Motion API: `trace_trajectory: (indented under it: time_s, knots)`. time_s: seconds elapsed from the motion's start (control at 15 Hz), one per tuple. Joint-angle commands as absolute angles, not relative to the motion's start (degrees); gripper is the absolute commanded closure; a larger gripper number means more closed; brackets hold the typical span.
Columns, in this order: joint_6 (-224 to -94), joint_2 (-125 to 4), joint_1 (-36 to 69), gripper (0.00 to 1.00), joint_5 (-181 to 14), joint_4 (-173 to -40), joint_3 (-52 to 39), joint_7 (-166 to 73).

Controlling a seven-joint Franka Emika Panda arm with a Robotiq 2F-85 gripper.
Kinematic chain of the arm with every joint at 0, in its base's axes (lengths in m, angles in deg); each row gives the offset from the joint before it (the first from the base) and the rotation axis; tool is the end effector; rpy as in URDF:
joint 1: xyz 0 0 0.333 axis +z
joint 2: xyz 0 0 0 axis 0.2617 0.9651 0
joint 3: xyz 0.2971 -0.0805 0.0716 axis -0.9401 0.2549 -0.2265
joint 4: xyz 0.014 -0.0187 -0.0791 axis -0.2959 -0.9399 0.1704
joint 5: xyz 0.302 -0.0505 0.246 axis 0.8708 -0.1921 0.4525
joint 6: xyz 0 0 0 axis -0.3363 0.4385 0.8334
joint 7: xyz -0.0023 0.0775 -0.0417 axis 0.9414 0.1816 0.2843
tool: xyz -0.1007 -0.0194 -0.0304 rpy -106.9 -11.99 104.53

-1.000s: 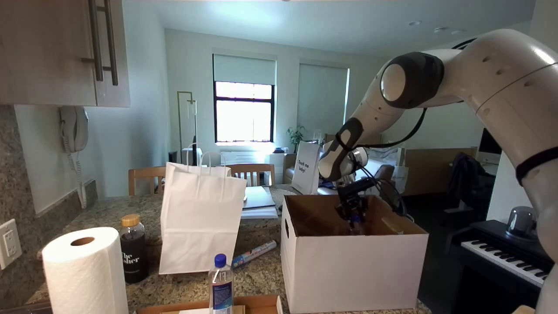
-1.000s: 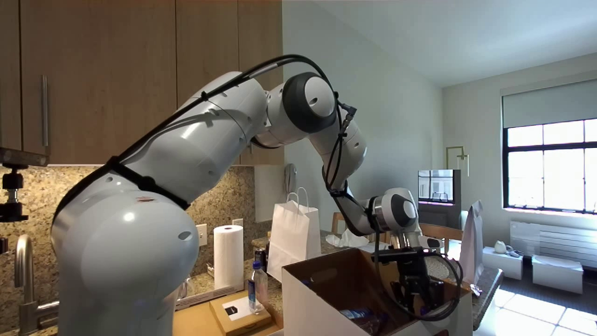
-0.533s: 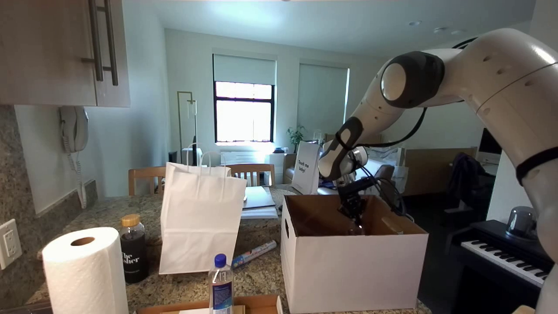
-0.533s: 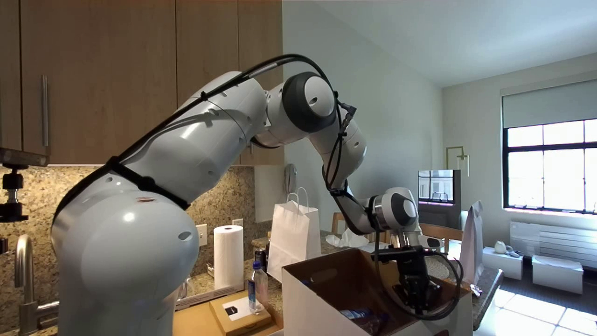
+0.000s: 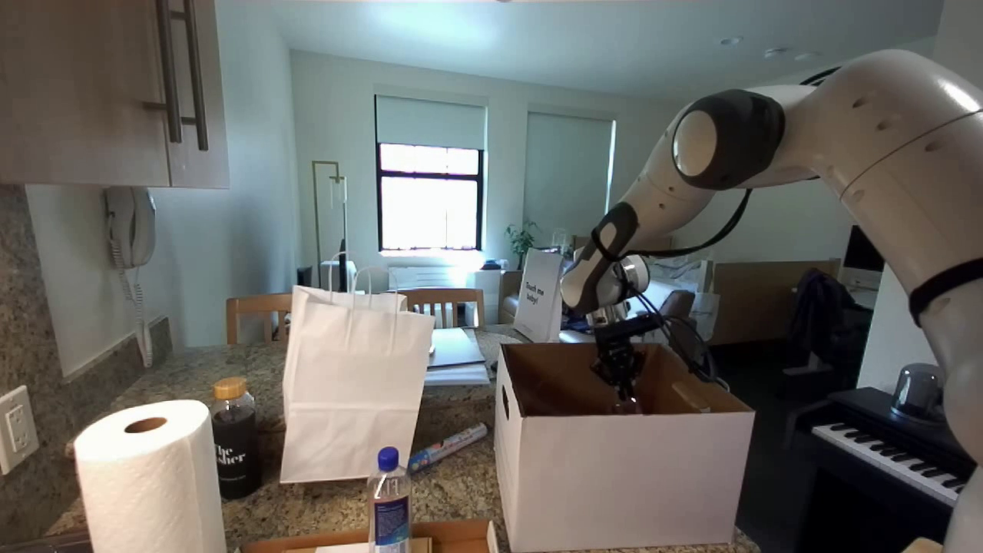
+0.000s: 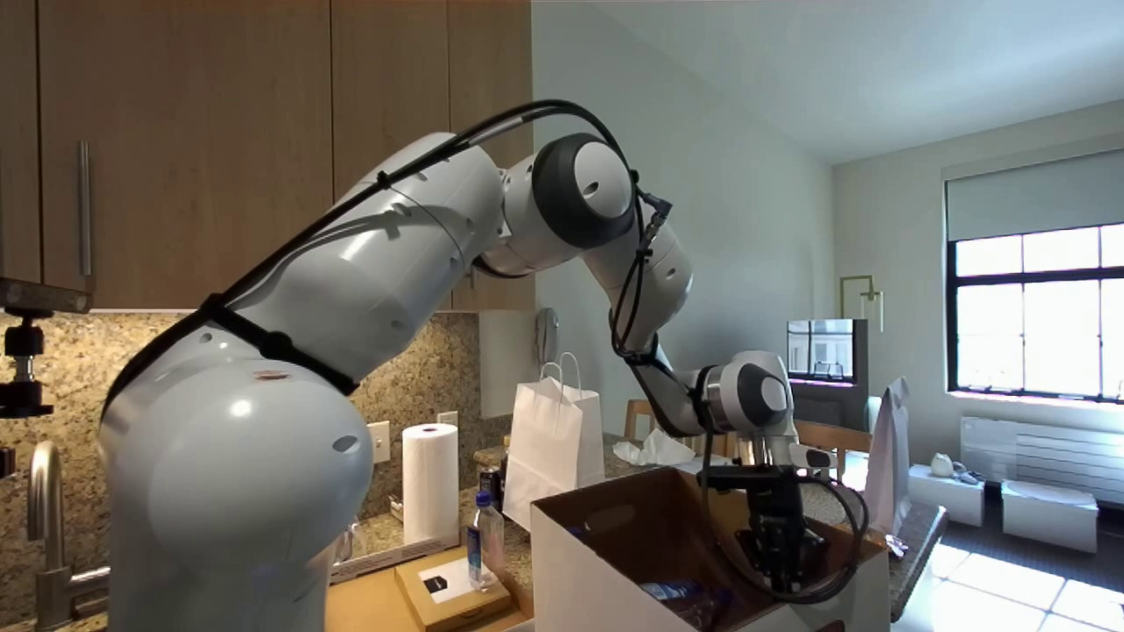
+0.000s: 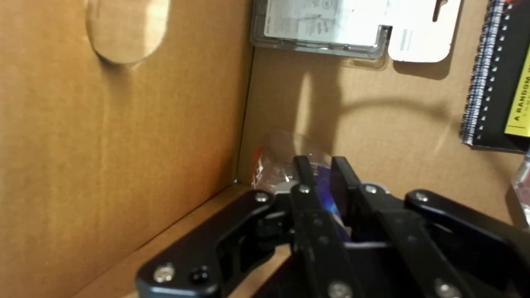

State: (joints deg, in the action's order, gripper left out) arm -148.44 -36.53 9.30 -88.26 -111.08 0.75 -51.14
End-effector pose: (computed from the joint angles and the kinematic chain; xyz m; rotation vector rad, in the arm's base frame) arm 0.6259 -0.1831 0.1774 2.8656 -0.4694 -0.3409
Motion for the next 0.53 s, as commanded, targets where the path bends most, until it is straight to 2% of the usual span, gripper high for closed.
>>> trace_trajectory:
  time_s: [0.0,0.47]
  knots:
    - [-151.12,-38.57,6.85,0.49,-81.7,-111.97,-1.63,-51.47]
    - [-155.41,-40.45,5.35,0.03,-73.8,-111.16,-2.06,-51.85]
